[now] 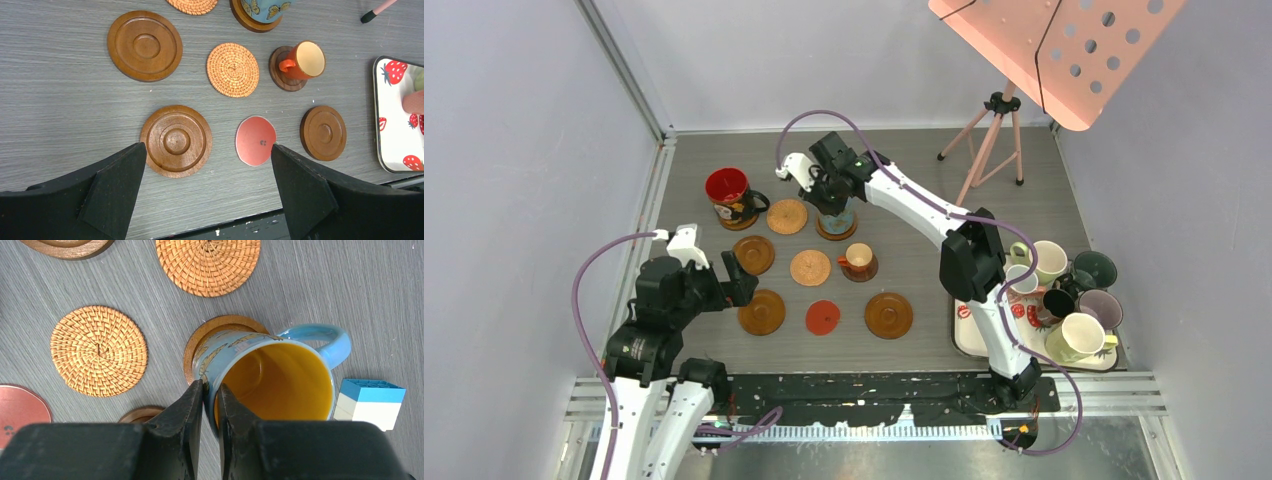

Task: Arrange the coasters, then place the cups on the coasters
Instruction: Place the cup on the coaster, then pick up the cup from the tray.

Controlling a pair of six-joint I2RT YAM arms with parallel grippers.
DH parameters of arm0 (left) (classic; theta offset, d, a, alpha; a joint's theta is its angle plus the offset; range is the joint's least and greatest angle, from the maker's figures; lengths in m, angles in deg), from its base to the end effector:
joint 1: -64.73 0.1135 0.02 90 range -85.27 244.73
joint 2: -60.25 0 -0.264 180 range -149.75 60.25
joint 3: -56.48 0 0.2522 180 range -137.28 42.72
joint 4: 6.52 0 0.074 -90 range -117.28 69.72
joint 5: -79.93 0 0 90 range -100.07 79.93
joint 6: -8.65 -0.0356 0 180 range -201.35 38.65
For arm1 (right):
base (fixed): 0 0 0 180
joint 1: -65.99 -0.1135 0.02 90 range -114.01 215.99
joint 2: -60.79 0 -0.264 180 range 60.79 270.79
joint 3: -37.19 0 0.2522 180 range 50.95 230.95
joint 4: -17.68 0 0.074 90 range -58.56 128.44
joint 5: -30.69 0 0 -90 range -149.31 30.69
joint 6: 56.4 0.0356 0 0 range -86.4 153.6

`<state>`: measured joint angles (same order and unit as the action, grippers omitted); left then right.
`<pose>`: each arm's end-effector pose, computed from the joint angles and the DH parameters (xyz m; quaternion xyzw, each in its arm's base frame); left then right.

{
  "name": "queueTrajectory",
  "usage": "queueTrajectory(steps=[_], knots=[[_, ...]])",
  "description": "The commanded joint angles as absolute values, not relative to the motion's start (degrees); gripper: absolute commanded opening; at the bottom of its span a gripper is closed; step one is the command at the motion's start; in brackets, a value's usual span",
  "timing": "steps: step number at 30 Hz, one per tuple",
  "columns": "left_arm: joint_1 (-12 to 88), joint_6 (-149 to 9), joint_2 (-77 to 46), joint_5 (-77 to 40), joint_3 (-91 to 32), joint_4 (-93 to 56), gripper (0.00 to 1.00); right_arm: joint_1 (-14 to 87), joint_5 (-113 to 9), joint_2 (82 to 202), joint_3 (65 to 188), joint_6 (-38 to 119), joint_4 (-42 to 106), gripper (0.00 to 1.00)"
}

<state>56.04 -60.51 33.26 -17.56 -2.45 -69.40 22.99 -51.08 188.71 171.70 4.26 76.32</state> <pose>0.0908 -0.0186 0.3105 -0.0599 0.8668 -0.1803 0.4611 0.3622 0.3447 0.2646 -0.5755 0.7477 0.1059 0.3139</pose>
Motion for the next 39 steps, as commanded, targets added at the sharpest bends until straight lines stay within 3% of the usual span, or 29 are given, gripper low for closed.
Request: queueTrajectory(steps=[1,13,25,32,39], knots=[[55.9,-60.3,34.0,-16.7,-2.6,-68.4,0.99,22.8,-51.5,186.9,173.4,4.4,71.8,0.21],[55.9,-60.3,34.1,-16.6,-2.6,-68.4,0.99,21.7,-54.6,183.8,166.8,4.9,67.9,0.27],[55.9,-60.2,34.5,-16.3,-2.5,-68.4,0.99,20.8,-55.1,175.3,166.9,11.4,70.5,0.55],[55.9,-60.2,33.2,-16.4,-2.7,-68.7,0.99,20.8,-65.2,167.9,163.2,26.1,69.7,0.57],[55.9,-60.2,33.4,-17.2,-2.4,-68.1,0.99,20.8,-78.5,157.2,150.0,45.2,71.9,0.57]])
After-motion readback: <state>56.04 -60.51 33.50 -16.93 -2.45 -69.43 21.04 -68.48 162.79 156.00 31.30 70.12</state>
